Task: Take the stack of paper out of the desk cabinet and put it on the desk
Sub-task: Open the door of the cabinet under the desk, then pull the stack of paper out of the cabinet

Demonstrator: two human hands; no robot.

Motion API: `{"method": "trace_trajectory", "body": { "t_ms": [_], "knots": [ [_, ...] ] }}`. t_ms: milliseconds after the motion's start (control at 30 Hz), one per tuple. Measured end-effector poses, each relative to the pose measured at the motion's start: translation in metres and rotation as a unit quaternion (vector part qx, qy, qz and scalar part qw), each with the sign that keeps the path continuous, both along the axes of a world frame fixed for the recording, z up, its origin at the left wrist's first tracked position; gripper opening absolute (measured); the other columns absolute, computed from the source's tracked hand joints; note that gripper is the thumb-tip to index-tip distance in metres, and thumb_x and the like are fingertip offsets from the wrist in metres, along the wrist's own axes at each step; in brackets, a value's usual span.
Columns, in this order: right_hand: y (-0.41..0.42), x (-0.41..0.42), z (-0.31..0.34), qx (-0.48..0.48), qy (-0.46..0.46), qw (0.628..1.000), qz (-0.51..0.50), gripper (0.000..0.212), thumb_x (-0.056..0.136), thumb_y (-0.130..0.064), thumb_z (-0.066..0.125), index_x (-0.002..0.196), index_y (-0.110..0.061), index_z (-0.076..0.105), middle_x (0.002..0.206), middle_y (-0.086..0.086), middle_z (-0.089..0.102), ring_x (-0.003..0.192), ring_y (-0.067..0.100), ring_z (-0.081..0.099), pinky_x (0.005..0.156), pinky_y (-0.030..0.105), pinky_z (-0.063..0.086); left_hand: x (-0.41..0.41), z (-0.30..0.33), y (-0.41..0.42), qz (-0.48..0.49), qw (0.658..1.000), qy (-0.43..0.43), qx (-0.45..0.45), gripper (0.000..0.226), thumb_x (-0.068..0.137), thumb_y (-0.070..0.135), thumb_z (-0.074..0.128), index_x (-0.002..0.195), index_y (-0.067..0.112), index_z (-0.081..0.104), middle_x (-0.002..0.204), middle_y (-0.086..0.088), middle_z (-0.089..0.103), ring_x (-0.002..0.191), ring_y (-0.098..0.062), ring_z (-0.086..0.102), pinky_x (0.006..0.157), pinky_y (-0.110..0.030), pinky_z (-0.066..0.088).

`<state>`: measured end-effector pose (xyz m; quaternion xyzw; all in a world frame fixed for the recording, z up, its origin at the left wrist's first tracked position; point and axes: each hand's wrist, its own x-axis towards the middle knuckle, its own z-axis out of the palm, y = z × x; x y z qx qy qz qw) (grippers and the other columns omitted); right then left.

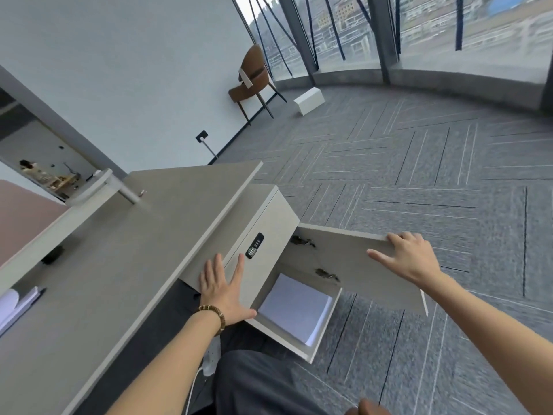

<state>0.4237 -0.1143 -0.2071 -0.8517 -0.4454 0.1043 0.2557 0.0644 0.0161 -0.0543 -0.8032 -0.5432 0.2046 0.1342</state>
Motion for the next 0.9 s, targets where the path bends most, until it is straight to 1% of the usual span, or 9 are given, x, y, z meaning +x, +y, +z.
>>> {"method": "trace_trajectory", "body": {
  "t_ms": [133,200,300,367,500,633,733,800,900],
  "knots": [
    [0.014,0.003,0.002,-0.055,-0.061,0.997,0.001,0.109,0.067,-0.092,0.027,0.137,-0.012,0.047,0.127,0.018,0.058,0.12,0.04,0.05,0.1,0.048,0.041,0.003,-0.003,0.0,0.004,1.0,0.013,0.006,0.137,0.063,0.072,0.069,0.151,0.034,-0.029,0.158,-0.028,-0.032,0.147,-0.049,-0.024,0.122,-0.06,-0.003],
    [0.019,0.004,0.002,-0.076,-0.065,0.995,0.002,0.116,0.062,-0.093,0.02,0.143,-0.013,0.041,0.135,0.018,0.054,0.13,0.042,0.042,0.108,0.052,0.035,0.005,-0.005,0.0,0.005,1.0,0.025,0.008,0.136,0.063,0.074,0.066,0.152,0.034,-0.029,0.157,-0.03,-0.032,0.146,-0.051,-0.023,0.121,-0.061,-0.003],
    [0.027,0.0,0.006,-0.109,-0.067,0.992,0.015,0.112,0.067,-0.092,0.026,0.147,-0.015,0.036,0.145,0.016,0.048,0.141,0.042,0.031,0.114,0.065,0.015,0.004,-0.007,0.002,0.0,0.998,0.057,0.01,0.134,0.064,0.076,0.063,0.151,0.035,-0.029,0.154,-0.034,-0.034,0.145,-0.054,-0.023,0.12,-0.063,-0.004],
    [0.035,-0.007,0.014,-0.123,-0.064,0.99,0.031,0.109,0.069,-0.09,0.029,0.147,-0.014,0.036,0.146,0.015,0.048,0.142,0.038,0.032,0.113,0.071,0.008,0.006,-0.006,0.001,0.007,0.998,0.056,0.009,0.129,0.067,0.074,0.062,0.152,0.036,-0.026,0.155,-0.034,-0.032,0.145,-0.054,-0.022,0.12,-0.063,-0.003],
    [0.052,-0.026,0.027,-0.127,-0.054,0.988,0.067,0.102,0.073,-0.087,0.032,0.146,-0.017,0.04,0.149,0.016,0.043,0.143,0.039,0.029,0.112,0.074,0.005,0.023,-0.009,-0.009,0.049,0.998,-0.037,0.022,0.112,0.076,0.066,0.061,0.157,0.035,-0.009,0.159,-0.031,-0.023,0.148,-0.05,-0.019,0.12,-0.064,-0.003],
    [0.063,-0.054,0.036,-0.104,-0.055,0.986,0.116,0.085,0.08,-0.077,0.041,0.141,-0.017,0.047,0.15,0.018,0.042,0.144,0.037,0.028,0.116,0.068,0.012,0.044,-0.02,-0.028,0.013,0.989,-0.143,0.034,0.081,0.089,0.046,0.056,0.157,0.023,0.018,0.163,-0.027,-0.014,0.151,-0.043,-0.015,0.123,-0.059,0.002],
    [0.074,-0.077,0.039,-0.105,-0.034,0.984,0.14,0.074,0.083,-0.07,0.047,0.13,-0.014,0.055,0.141,0.018,0.05,0.137,0.035,0.039,0.114,0.059,0.025,0.06,-0.035,-0.041,-0.063,0.982,-0.179,0.002,0.07,0.094,0.031,0.054,0.156,0.018,0.024,0.166,-0.019,-0.006,0.154,-0.034,-0.009,0.125,-0.049,0.014],
    [0.082,-0.091,0.037,-0.12,-0.015,0.98,0.159,0.068,0.084,-0.066,0.049,0.123,-0.011,0.056,0.136,0.017,0.053,0.13,0.036,0.046,0.11,0.054,0.032,0.068,-0.044,-0.035,-0.033,0.974,-0.217,-0.057,0.07,0.094,0.029,0.055,0.156,0.017,0.023,0.167,-0.014,0.004,0.155,-0.029,0.0,0.121,-0.043,0.029],
    [0.097,-0.109,0.03,-0.134,-0.001,0.975,0.177,0.066,0.084,-0.065,0.05,0.118,-0.01,0.057,0.131,0.017,0.055,0.124,0.036,0.05,0.104,0.05,0.038,0.068,-0.059,-0.01,0.034,0.96,-0.234,-0.149,0.07,0.093,0.032,0.058,0.153,0.015,0.026,0.159,-0.011,0.026,0.147,-0.027,0.026,0.11,-0.046,0.043]
  ]
}}
